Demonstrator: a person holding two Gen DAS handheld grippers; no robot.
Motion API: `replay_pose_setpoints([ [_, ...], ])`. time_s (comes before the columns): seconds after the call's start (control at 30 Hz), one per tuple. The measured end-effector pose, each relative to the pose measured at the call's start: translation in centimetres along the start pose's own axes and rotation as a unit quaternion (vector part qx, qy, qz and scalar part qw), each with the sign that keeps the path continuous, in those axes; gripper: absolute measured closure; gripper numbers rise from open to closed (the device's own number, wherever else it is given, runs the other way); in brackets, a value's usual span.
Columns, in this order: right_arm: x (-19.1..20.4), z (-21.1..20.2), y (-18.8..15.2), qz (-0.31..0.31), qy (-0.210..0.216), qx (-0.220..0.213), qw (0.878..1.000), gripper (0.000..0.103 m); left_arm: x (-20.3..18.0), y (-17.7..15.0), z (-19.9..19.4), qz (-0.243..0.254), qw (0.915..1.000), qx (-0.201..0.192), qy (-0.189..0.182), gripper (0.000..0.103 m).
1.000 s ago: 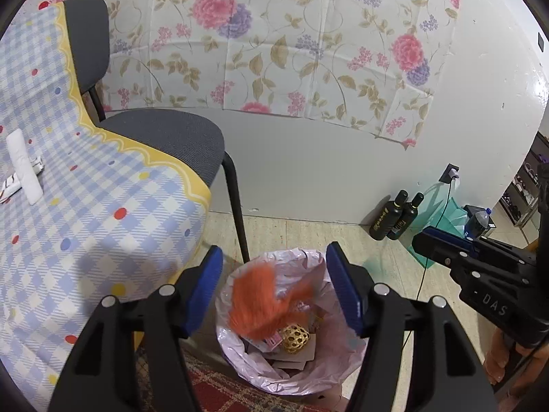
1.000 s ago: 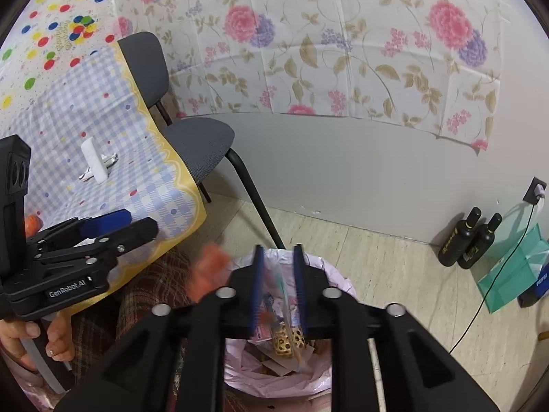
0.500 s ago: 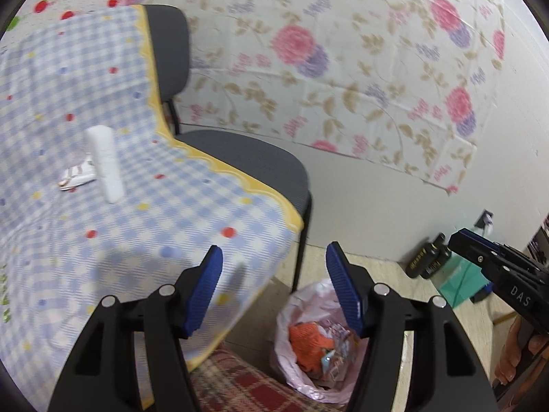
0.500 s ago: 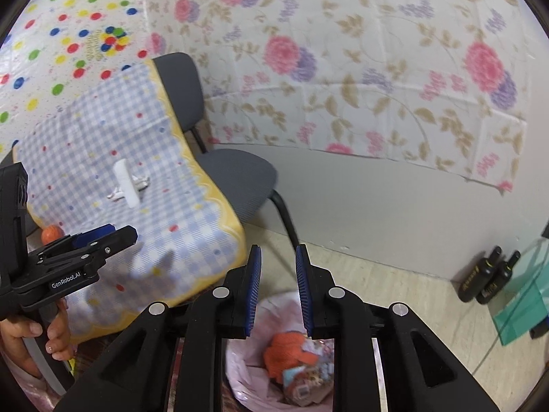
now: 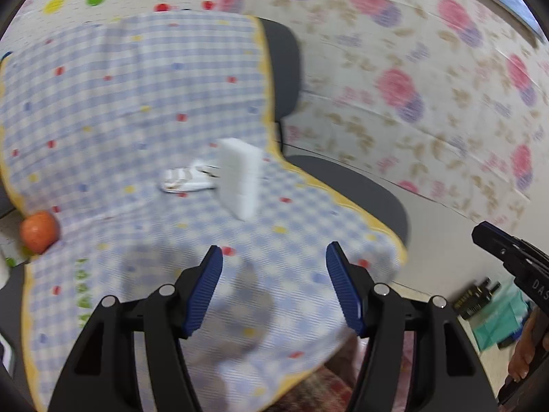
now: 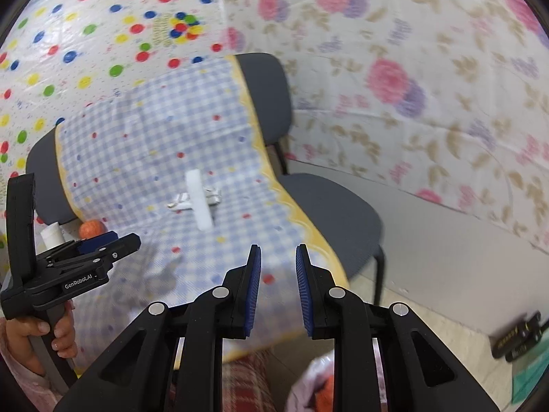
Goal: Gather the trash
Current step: 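Move both open tools back over the chair, then grasp the white foam block with the right tool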
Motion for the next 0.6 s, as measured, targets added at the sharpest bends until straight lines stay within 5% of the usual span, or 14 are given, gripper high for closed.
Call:
replay_pose_setpoints([
  [0.2, 3.8, 3.0, 3.5, -0.020, 0.033, -0.006, 0.999, 0.079, 4.4, 1.9, -1.0, -0.018, 0.9991, -0.016, 0.036, 0.042],
  [0.6, 10.9, 11.5, 8.0, -0.058, 0.089, 0.019, 0.994, 0.058, 12.5, 5.3, 0.4, -0.059, 0.9936, -0.017, 0.095, 0.036],
])
Point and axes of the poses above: each gripper's, at about its wrist camera, not at the fingertips, and z roughly the way its jaws point, x to its left, y to its top, the point moved 6 cm from there along z, roughly the way its jaws point, and after that the axes turned 3 degrees about -y, right-handed, at the moved point
